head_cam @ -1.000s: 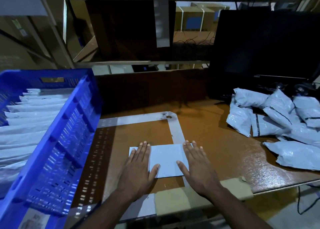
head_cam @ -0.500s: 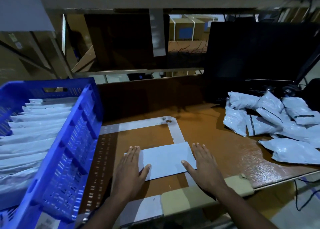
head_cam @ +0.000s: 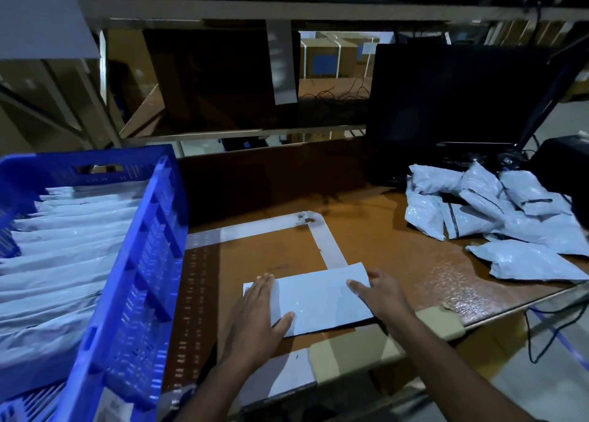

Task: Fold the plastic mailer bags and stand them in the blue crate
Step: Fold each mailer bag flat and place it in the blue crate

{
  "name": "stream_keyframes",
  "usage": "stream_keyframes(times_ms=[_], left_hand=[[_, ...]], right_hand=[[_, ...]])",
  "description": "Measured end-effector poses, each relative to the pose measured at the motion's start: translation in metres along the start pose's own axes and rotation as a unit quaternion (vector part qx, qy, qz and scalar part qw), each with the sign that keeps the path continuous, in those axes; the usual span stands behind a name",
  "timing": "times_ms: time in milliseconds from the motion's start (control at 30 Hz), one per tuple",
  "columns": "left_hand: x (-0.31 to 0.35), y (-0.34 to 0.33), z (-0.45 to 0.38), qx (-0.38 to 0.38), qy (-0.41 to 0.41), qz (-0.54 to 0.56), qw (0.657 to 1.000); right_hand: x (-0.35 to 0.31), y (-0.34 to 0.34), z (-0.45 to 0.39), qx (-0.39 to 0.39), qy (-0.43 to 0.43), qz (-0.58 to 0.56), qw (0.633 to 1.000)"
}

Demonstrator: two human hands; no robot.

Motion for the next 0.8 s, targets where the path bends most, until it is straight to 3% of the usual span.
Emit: stream_keyframes(times_ms=[233,433,600,800], left_hand=[[0.009,0.026,0.003,-0.019,0.008,0.019,1.000],[0.044,0.083,0.015,-0.009,-0.006,-0.027,1.000],[0.078,0.130,0.039,-0.021,-0.049,-0.011,0.999],[0.097,0.206,0.090,0.062,-0.092,0.132,0.985]], right_hand=[[-0.012,0.000,0.018,-0.149,0.036,-0.229,0.961],[-0.034,0.023,0.036,-0.198,0.112,-0.285,0.931],[-0.044,0.035,0.041,-0.193,0.165,-0.260,0.932],[-0.094,0.025,0.060,-0.209,0.274,-0.111,0.932]])
Point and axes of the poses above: each hand's wrist, its own z-axis away from the middle knuckle, its own y-axis out of the back of the hand, x = y × z, the point moved 7 cm from there along -z, towards the middle knuckle, and after that the axes turned 11 degrees about -x, right-handed, at the moved point
